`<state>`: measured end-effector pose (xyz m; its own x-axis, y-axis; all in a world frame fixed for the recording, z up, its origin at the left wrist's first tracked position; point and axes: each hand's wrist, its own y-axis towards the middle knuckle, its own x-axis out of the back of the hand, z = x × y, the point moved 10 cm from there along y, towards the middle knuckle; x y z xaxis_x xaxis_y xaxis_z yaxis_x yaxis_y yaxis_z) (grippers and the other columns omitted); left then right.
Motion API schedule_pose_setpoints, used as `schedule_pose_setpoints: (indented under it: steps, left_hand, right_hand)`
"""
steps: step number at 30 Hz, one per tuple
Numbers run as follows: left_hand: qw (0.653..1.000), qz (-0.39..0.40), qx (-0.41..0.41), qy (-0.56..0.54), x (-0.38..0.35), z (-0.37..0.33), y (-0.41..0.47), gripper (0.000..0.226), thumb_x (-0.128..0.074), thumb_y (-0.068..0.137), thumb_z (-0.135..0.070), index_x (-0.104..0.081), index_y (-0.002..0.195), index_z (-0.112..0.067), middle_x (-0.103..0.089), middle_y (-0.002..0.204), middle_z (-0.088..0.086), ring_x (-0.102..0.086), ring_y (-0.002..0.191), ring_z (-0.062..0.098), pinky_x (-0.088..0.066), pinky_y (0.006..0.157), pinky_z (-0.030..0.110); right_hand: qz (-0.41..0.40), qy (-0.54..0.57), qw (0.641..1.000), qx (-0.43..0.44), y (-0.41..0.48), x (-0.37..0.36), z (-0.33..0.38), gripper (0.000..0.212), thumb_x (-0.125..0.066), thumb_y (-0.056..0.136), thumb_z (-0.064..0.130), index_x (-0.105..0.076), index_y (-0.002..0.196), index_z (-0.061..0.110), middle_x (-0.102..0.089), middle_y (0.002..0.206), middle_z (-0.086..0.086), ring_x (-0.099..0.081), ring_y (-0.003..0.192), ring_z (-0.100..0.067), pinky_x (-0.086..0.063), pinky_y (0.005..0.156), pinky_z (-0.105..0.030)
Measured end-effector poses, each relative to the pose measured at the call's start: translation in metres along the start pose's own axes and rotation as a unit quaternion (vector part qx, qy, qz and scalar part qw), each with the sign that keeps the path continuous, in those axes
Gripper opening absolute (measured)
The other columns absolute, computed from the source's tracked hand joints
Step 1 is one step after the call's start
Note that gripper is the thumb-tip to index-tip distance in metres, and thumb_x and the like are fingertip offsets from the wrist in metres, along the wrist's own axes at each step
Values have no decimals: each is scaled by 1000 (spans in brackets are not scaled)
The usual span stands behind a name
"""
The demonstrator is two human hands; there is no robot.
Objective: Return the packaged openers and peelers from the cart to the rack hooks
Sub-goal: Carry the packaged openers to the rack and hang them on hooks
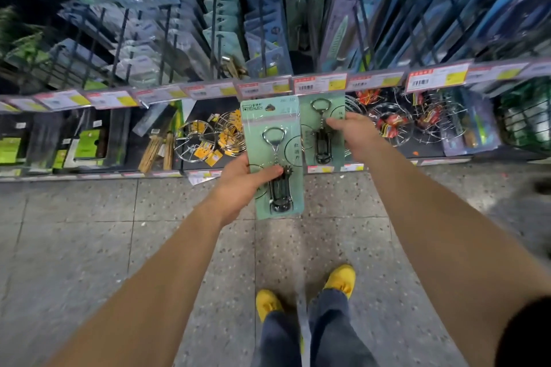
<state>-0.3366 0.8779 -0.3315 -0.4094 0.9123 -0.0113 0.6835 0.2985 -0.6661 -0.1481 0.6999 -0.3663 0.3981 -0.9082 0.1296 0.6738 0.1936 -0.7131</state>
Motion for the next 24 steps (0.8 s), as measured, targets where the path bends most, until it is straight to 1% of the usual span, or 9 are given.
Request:
schedule_pose_setpoints:
  steps: [2,5,9,12,14,16,18,20,24]
  left_hand:
    - [1000,8,-2,-4,-3,3,1,26,-74,92,-1,-71,113,-16,-82,109,1,-78,101,17,-60,94,36]
    - [1000,16,-6,12,-6,5,4,30,-75,92,-3,-71,120,-13,-81,113,3,-77,106,21,-60,94,35]
    - [1000,21,-10,11,-7,4,10,36,-75,92,-1,-69,126,-7,-81,113,3,-78,104,17,-61,81,20]
    - [1000,23,-14,7,-8,4,6,36,-75,92,-2,-68,127,-8,-80,115,3,-77,107,19,-61,91,28]
    - [1000,18,-14,5,-7,5,2,36,-75,92,-3,-68,126,-9,-80,115,3,-76,108,21,-59,96,35]
    - [1000,14,-15,4,-6,7,-1,35,-75,92,-3,-69,125,-9,-80,115,4,-76,109,22,-58,97,37]
    - [1000,13,-15,4,-6,8,-5,33,-75,92,-2,-69,124,-10,-81,114,3,-77,107,21,-59,96,35]
    - [1000,14,-17,6,-7,7,-7,32,-75,92,-3,-70,122,-12,-81,113,2,-77,106,20,-59,94,33]
    - [1000,6,-22,4,-7,8,-8,28,-75,92,-4,-71,119,-14,-81,113,0,-77,107,18,-58,92,30]
  right_hand:
    - [-4,0,1000,-4,7,-1,0,65,-76,89,27,-46,145,13,-52,139,1,-47,129,-22,-35,114,-42]
    - [-24,30,999,-4,18,1,-2,66,-78,88,25,-46,146,16,-49,150,-7,-45,137,-28,-34,115,-43]
    - [-5,49,999,9,21,-4,-2,68,-76,90,25,-45,149,17,-47,154,-7,-43,141,-30,-32,117,-45]
    - [8,47,999,11,15,-5,-8,67,-76,90,26,-46,149,16,-48,153,-6,-43,141,-27,-32,116,-43]
    - [21,57,998,14,12,-9,-12,58,-75,91,20,-52,144,11,-55,147,-5,-45,139,-25,-32,114,-40]
    - [14,63,998,27,9,-5,-11,49,-73,92,15,-57,137,8,-60,140,-6,-48,136,-23,-32,113,-36]
    - [10,72,997,25,4,-5,-9,54,-74,92,16,-54,141,8,-58,141,-4,-48,135,-23,-31,117,-38]
    - [14,67,997,32,5,-8,-3,59,-78,88,21,-55,141,11,-59,140,1,-52,131,-21,-34,119,-43]
    - [38,78,996,21,39,-13,-15,87,-96,57,41,-61,134,21,-66,134,0,-60,123,-24,-44,111,-51]
